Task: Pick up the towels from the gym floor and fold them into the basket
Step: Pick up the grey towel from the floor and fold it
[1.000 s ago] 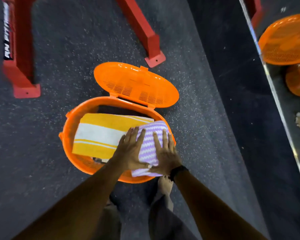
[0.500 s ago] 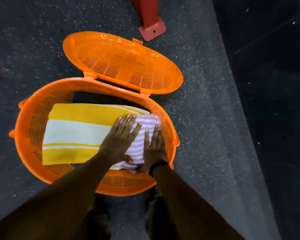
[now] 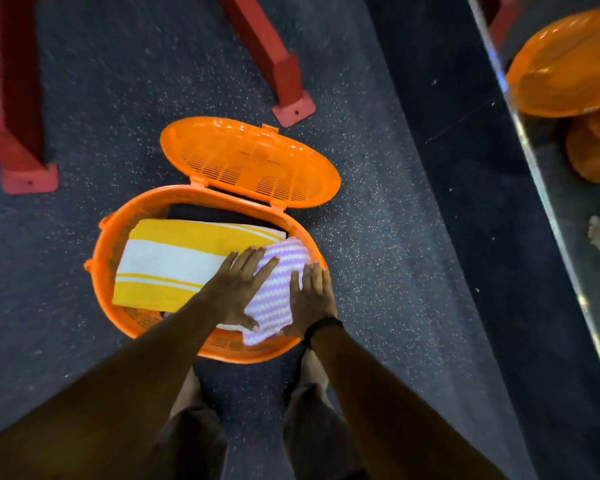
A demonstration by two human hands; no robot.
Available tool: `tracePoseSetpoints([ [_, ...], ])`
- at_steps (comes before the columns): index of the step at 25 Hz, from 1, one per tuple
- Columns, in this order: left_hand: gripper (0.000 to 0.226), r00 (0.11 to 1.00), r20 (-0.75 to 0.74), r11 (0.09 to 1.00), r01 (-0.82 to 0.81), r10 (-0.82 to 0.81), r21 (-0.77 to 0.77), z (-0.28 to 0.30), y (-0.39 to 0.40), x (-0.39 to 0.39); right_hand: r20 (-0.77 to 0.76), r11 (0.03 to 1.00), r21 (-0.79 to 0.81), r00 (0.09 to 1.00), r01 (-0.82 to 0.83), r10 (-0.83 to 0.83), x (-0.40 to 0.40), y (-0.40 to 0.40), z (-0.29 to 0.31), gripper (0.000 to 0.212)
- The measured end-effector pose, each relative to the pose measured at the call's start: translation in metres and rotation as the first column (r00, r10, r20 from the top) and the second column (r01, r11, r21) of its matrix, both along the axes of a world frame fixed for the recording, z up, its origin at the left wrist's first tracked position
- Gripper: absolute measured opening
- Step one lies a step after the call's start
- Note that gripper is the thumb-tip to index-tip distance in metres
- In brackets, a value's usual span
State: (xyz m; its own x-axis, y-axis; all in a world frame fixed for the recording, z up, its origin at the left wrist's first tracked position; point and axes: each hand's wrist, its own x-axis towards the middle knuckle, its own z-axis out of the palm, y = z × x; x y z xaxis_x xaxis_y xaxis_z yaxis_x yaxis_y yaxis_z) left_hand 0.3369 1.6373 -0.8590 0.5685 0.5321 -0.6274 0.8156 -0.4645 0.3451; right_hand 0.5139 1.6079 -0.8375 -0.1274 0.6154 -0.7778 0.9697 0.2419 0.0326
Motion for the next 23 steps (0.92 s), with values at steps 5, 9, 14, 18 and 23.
tracePoseSetpoints([
  [5, 0.117, 0.979, 0.089, 0.977, -0.194, 0.186, 0.086, 0.096, 0.001, -0.013, -0.213, 0.990, 0.075, 0.972, 0.119, -0.101, 0.035, 0.028, 0.101, 0.092],
  [9, 0.131, 0.933, 0.096, 0.927, -0.357, 0.347, 0.119, 0.229, 0.025, -0.043, -0.442, 0.954, 0.036, 0.861, 0.299, -0.253, 0.055, 0.069, 0.226, 0.088],
  [14, 0.131, 0.824, 0.263, 0.800, -0.558, 0.502, 0.221, 0.436, 0.064, -0.079, -0.548, 0.920, 0.119, 0.797, 0.375, -0.254, 0.057, 0.136, 0.430, 0.082],
  [18, 0.113, 0.727, 0.414, 0.689, -0.673, 0.548, 0.269, 0.594, 0.082, -0.112, -0.618, 0.867, 0.261, 0.763, 0.425, -0.188, 0.047, 0.178, 0.591, 0.081],
  [23, 0.088, 0.567, 0.619, 0.510, -0.808, 0.543, 0.293, 0.753, 0.078, -0.165, -0.696, 0.794, 0.414, 0.717, 0.446, -0.039, 0.012, 0.194, 0.751, 0.077],
])
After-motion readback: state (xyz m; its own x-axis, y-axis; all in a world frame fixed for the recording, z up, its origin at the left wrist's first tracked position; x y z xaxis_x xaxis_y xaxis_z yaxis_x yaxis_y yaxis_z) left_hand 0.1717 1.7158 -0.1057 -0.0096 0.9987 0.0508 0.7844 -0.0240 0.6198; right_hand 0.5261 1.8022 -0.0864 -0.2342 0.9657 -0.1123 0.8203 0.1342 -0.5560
